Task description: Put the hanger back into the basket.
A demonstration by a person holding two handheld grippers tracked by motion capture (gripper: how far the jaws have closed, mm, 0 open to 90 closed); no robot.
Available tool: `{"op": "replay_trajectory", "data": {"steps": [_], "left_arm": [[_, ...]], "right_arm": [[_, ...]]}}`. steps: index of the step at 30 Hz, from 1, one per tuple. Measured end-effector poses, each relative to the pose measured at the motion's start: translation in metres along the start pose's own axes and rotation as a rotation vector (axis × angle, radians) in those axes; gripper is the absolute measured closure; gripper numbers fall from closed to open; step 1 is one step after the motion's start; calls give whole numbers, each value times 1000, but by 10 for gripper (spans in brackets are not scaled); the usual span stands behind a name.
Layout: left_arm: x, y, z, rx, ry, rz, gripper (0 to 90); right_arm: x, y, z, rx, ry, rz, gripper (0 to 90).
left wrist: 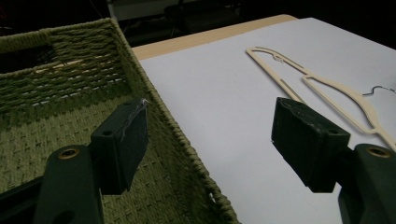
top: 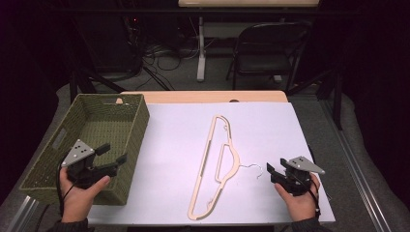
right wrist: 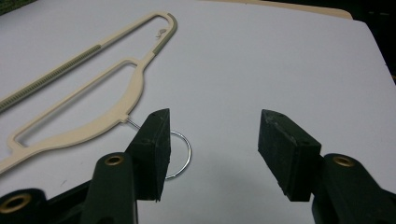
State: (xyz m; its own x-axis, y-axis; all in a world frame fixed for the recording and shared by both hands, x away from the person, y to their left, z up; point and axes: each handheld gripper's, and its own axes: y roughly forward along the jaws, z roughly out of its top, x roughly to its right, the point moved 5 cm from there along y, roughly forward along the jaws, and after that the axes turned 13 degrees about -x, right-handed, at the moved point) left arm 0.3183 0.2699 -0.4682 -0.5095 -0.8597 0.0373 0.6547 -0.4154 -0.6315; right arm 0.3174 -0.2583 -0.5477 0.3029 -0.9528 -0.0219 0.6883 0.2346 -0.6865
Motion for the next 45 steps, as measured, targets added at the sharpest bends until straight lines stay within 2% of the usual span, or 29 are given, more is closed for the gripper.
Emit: {"op": "replay_trajectory", "data": {"steps": [5, 12, 14, 22, 23, 25, 27, 30, 31, 32, 35, 36, 40, 43, 45], "left_arm": [[-4, 0, -1, -3, -14, 4, 270], [-4, -2, 0, -2, -17, 5, 263], [-4, -2, 1, -4, -17, 5, 261], [-4, -2, 2, -14, -15, 6, 256], [-4, -2, 2, -11, -16, 6, 257], [-4, -3, 2, -13, -14, 5, 257], [-4, -2, 1, -16, -13, 4, 258], [-4, -3, 2, -15, -13, 2, 260], [-4, -3, 2, -15, -13, 2, 260], [-4, -2, 2, -15, -13, 1, 261], [-3, -2, 2, -18, -6, 0, 262], [-3, -1, 2, -21, -6, 0, 263], [-3, -1, 1, -23, -6, 1, 263], [-2, -1, 2, -23, -7, 1, 263], [-3, 0, 1, -28, -5, 2, 264]], "right_arm": [[1, 4, -1, -10, 3, -2, 446], [-7, 7, -1, -93, -71, -33, 453], [-8, 9, -1, -99, -73, -37, 431], [-13, 6, 6, -158, -82, -16, 431], [-14, 6, 9, -186, -73, -4, 431], [-15, 4, 15, -199, -92, 8, 433], [-16, 1, 22, -218, -92, 11, 432], [-17, -1, 35, -229, -77, 55, 431], [-17, -1, 35, -229, -77, 55, 431], [-18, -2, 43, -254, -85, 73, 431], [-20, -2, 50, -273, -98, 69, 433], [-21, -1, 55, -298, -115, 59, 445], [-24, 1, 62, -314, -124, 50, 457], [-25, 4, 68, -336, -118, 48, 469], [-25, 7, 75, -374, -100, 62, 475]]}}
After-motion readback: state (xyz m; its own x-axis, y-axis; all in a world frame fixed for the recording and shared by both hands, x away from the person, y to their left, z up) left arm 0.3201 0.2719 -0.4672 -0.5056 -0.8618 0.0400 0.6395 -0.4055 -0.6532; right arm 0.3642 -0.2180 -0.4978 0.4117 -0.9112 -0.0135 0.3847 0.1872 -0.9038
